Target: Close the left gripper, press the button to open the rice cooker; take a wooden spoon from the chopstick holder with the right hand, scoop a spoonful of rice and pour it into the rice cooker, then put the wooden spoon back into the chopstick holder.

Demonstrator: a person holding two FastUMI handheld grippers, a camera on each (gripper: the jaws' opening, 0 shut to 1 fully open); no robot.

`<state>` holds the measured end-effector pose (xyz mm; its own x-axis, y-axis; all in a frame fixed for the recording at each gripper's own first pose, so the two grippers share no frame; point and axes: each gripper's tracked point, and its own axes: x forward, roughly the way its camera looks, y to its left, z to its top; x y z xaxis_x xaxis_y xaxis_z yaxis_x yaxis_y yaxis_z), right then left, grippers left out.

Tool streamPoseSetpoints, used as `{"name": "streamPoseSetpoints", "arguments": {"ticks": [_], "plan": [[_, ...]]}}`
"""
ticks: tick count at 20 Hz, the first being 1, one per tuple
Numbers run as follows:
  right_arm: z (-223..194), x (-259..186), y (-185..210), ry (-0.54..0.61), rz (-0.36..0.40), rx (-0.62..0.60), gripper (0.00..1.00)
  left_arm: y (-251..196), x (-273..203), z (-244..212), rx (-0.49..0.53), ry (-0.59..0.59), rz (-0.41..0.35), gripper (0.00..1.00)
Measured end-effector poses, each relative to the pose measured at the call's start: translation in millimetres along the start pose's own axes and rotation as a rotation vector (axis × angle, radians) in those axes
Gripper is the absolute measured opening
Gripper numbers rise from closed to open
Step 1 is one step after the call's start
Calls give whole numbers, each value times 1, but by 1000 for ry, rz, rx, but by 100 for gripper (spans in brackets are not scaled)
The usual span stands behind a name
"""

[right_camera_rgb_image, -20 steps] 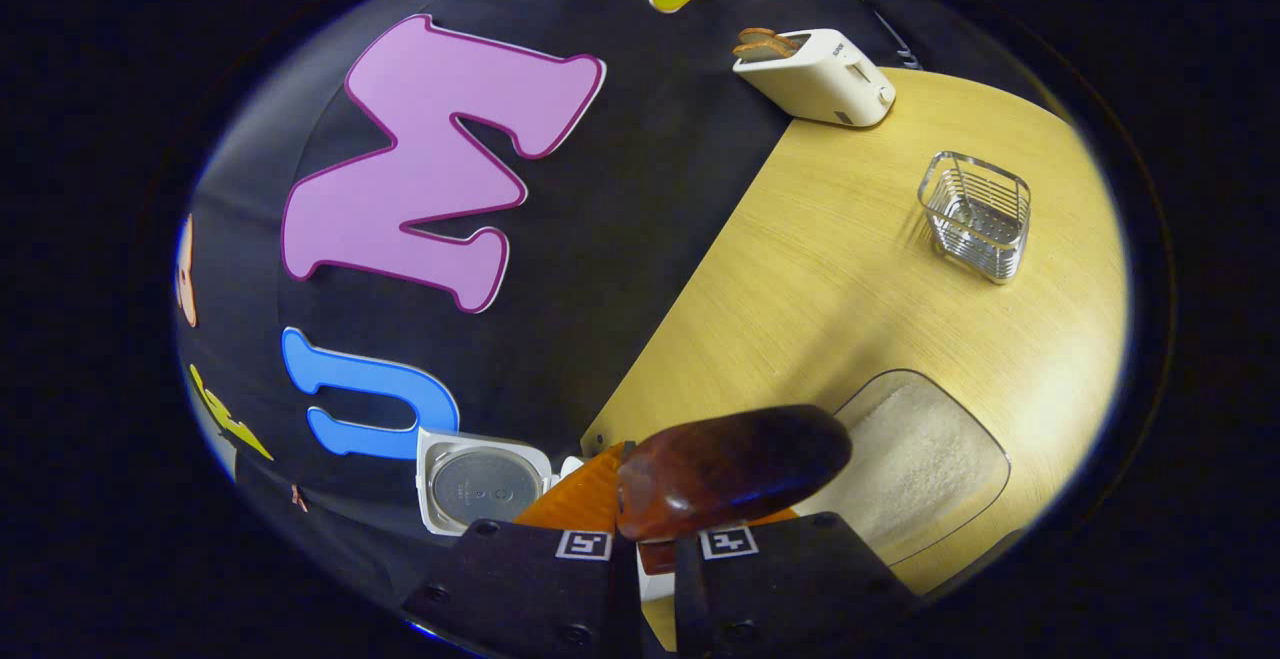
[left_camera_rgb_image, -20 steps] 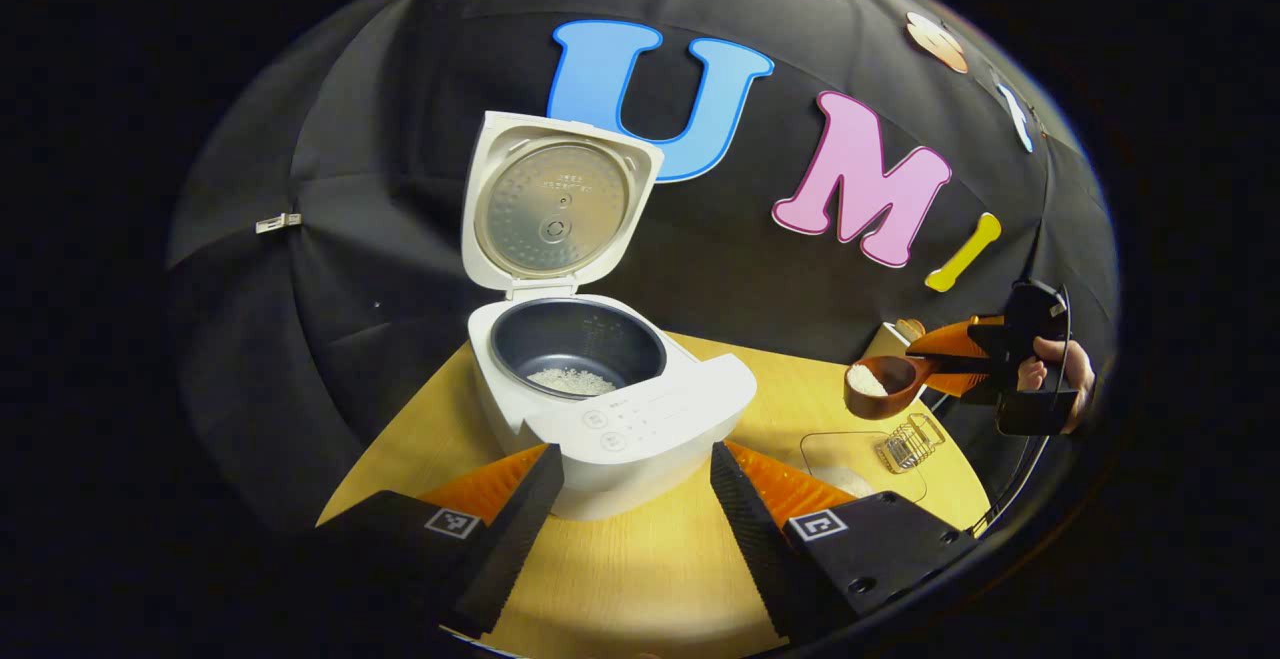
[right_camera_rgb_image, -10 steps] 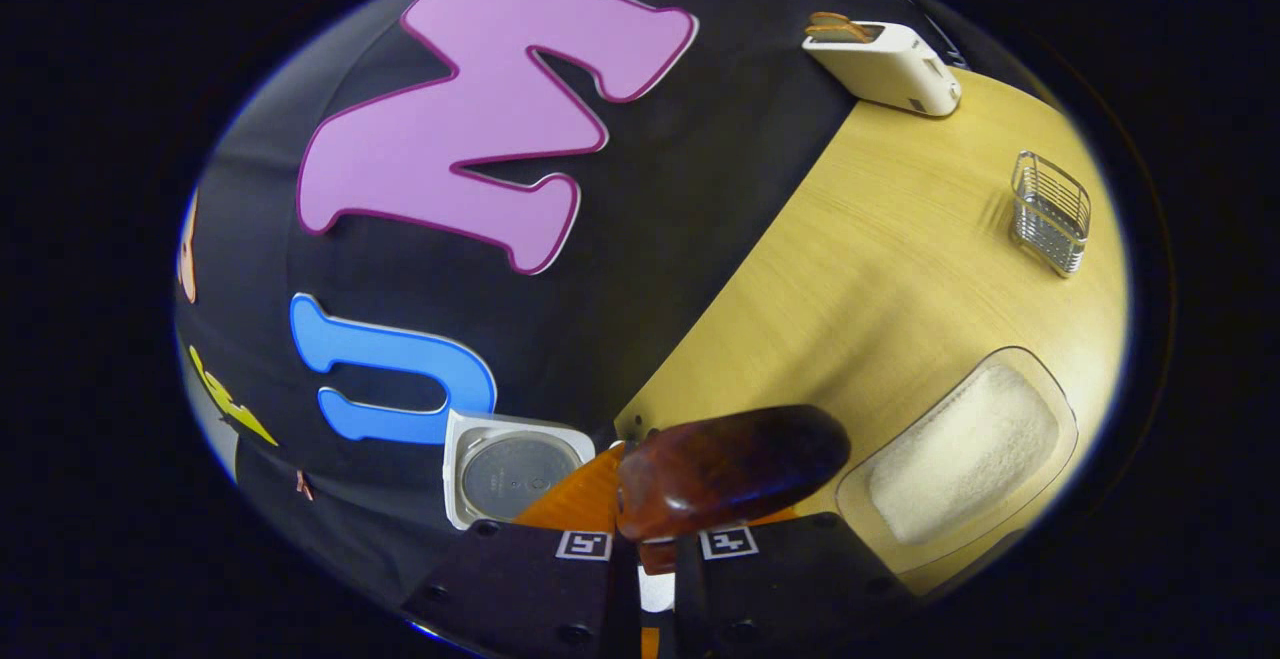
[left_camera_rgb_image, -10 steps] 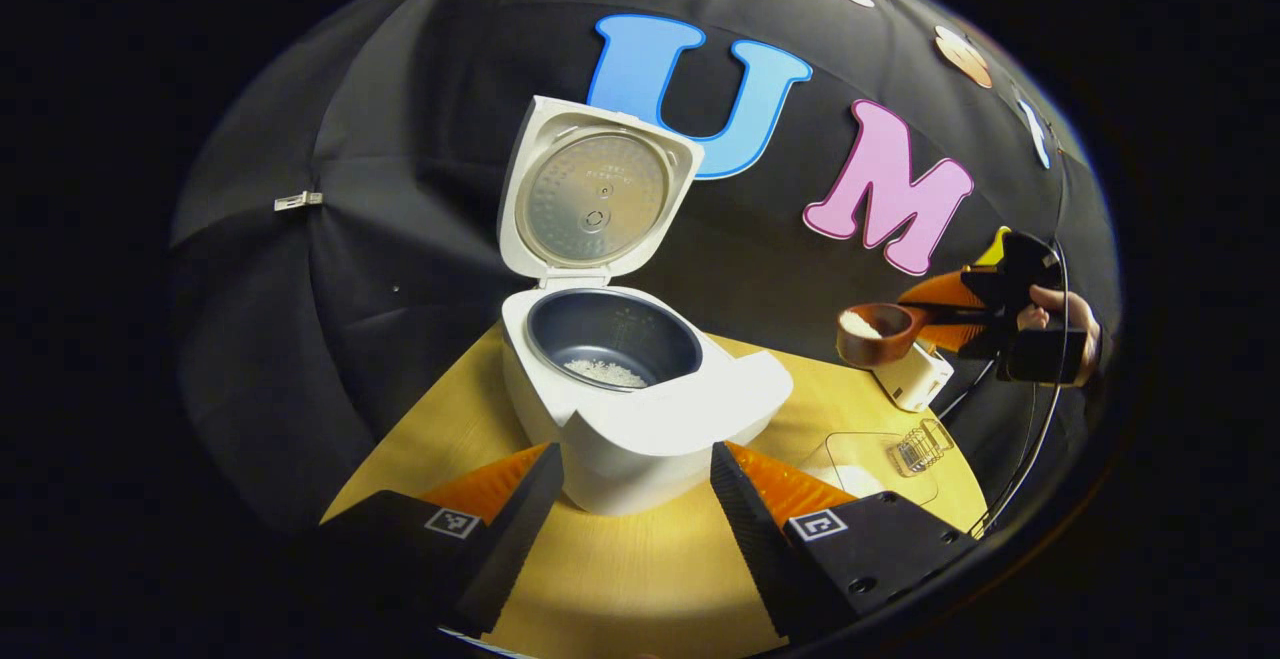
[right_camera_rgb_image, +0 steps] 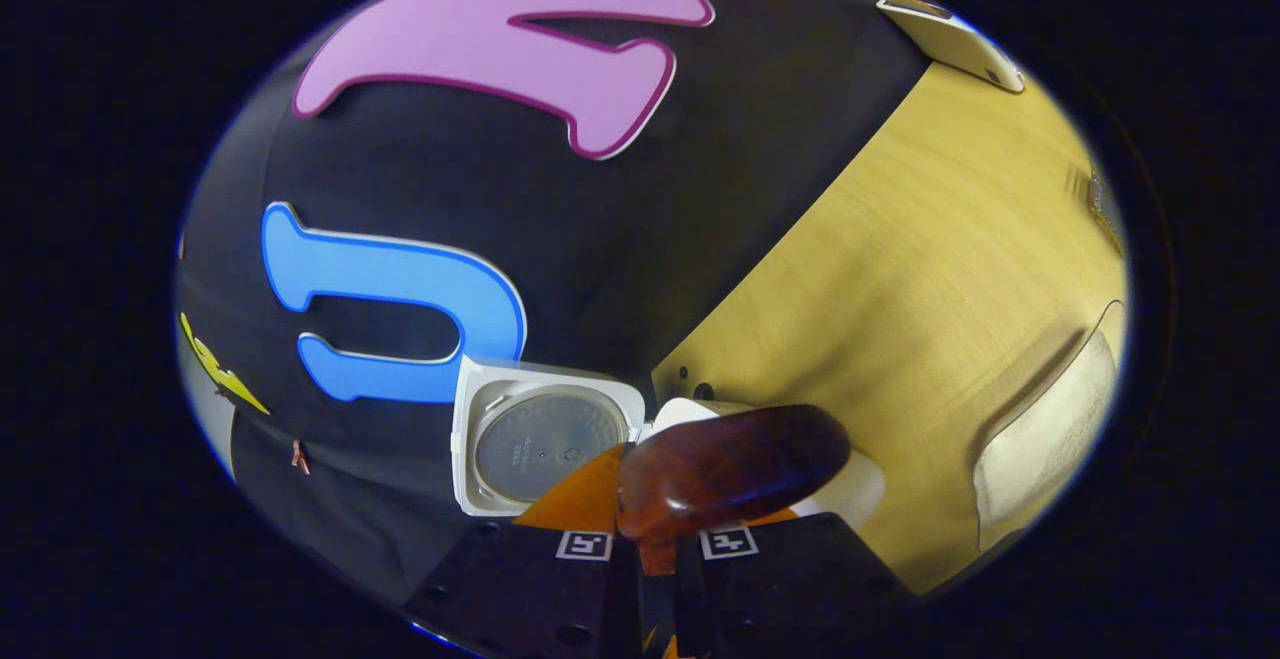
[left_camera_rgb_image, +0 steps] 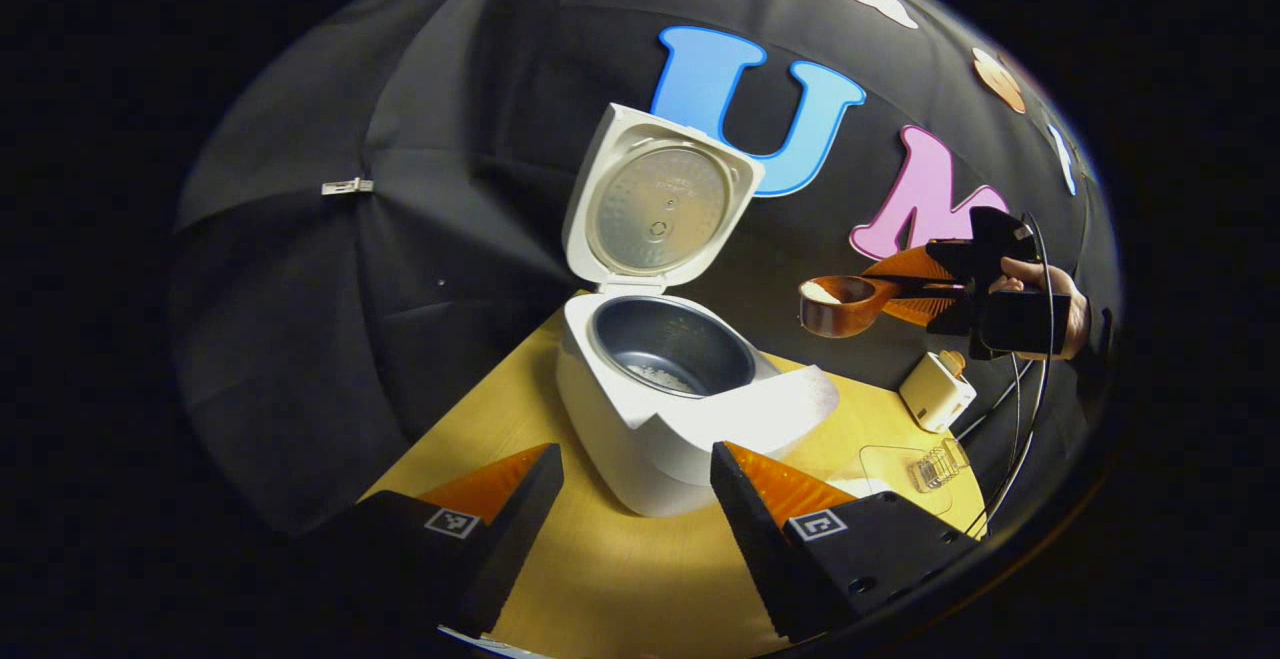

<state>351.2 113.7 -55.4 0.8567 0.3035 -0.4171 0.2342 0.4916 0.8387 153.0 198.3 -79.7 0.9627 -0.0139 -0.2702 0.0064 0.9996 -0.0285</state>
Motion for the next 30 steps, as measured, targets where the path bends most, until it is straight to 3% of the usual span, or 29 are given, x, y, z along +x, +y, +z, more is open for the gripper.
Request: {"name": "streamPoseSetpoints", "arguments": {"ticks": [8,15,24,25,27,30], "plan": [[-23,79,27,-36,6,-326,17,30,-9,-11,-32,15,61,96],[-71,116,21,-44,-11,-737,17,35,0,-17,-65,7,71,96],[-115,122,30,-15,12,-1161,17,44,4,-19,-88,-14,82,96],[-117,121,31,-21,11,-1227,17,44,5,-19,-92,-18,86,92],[-125,122,36,-30,35,-1335,17,48,4,-20,-100,-25,93,96],[-138,117,44,-27,59,-1419,17,48,4,-17,-104,-35,97,96]]}}
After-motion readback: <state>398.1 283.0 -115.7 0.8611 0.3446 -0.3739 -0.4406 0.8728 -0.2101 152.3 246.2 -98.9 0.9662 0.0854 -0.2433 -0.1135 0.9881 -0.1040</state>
